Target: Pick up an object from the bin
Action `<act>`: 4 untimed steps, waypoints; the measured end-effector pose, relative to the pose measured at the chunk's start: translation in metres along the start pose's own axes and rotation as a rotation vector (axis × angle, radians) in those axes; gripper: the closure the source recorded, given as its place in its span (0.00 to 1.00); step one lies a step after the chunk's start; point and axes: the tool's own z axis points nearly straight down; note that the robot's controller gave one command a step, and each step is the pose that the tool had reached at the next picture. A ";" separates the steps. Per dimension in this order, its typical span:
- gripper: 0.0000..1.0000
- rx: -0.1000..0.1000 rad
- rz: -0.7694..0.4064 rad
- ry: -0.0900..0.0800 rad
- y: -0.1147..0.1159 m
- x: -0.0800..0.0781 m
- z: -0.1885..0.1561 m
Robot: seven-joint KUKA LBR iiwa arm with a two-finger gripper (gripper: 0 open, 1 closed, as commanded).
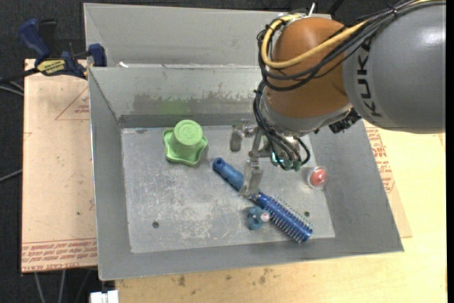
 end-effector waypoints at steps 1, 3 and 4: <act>0.00 0.001 -0.869 -0.003 -0.025 0.046 0.108; 0.00 0.003 -1.304 -0.007 -0.014 0.002 0.136; 1.00 0.003 -1.302 -0.007 -0.014 0.002 0.135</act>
Offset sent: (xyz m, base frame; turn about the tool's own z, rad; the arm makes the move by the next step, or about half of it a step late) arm -0.0453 -0.0255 -0.1054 -0.8716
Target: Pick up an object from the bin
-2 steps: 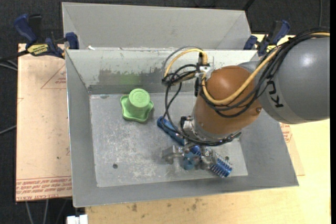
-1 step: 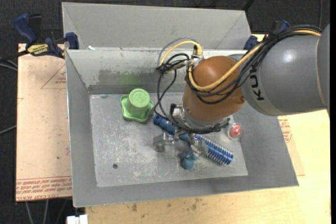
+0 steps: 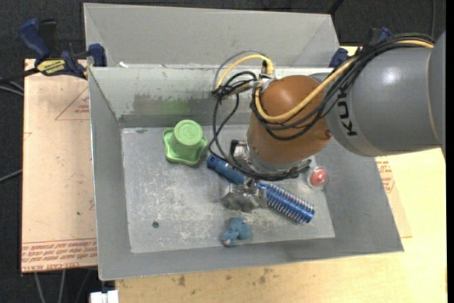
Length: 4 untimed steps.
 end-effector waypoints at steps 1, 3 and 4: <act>0.00 -0.001 0.000 -0.001 0.001 -0.001 0.000; 0.00 -0.003 0.400 0.005 0.003 0.012 -0.040; 0.00 0.000 0.387 0.000 -0.017 0.005 -0.014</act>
Offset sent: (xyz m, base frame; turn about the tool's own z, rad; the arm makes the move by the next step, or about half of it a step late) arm 0.0000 0.0000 0.0000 0.0000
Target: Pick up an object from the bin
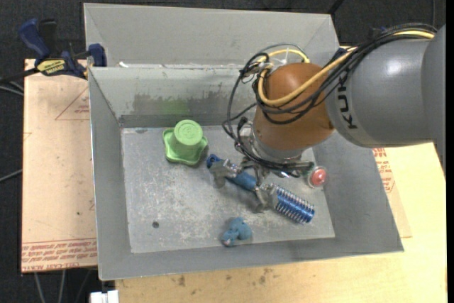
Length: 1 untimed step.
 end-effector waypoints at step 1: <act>0.00 -0.002 -0.224 0.003 0.032 0.023 -0.004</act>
Offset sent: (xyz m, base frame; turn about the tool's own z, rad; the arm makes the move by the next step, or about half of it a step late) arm -0.0392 0.0004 0.0048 -0.2261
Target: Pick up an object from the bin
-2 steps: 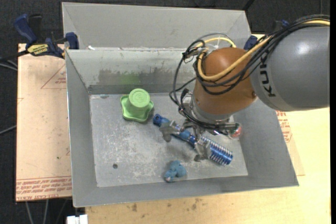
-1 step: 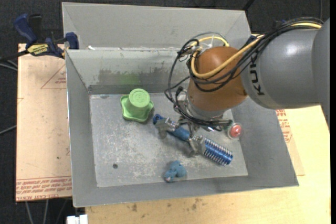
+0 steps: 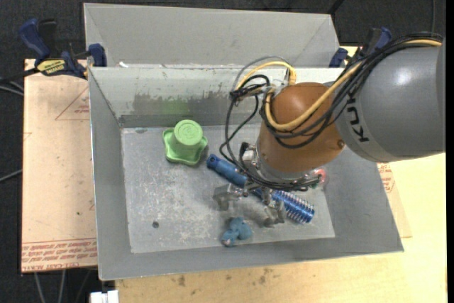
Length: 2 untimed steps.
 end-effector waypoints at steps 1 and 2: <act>0.00 0.003 -0.105 -0.004 0.038 -0.035 -0.043; 0.00 -0.003 -0.206 0.000 0.072 -0.058 0.015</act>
Offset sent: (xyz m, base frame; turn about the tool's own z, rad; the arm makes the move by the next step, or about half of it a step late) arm -0.0201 0.0449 0.0415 -0.1010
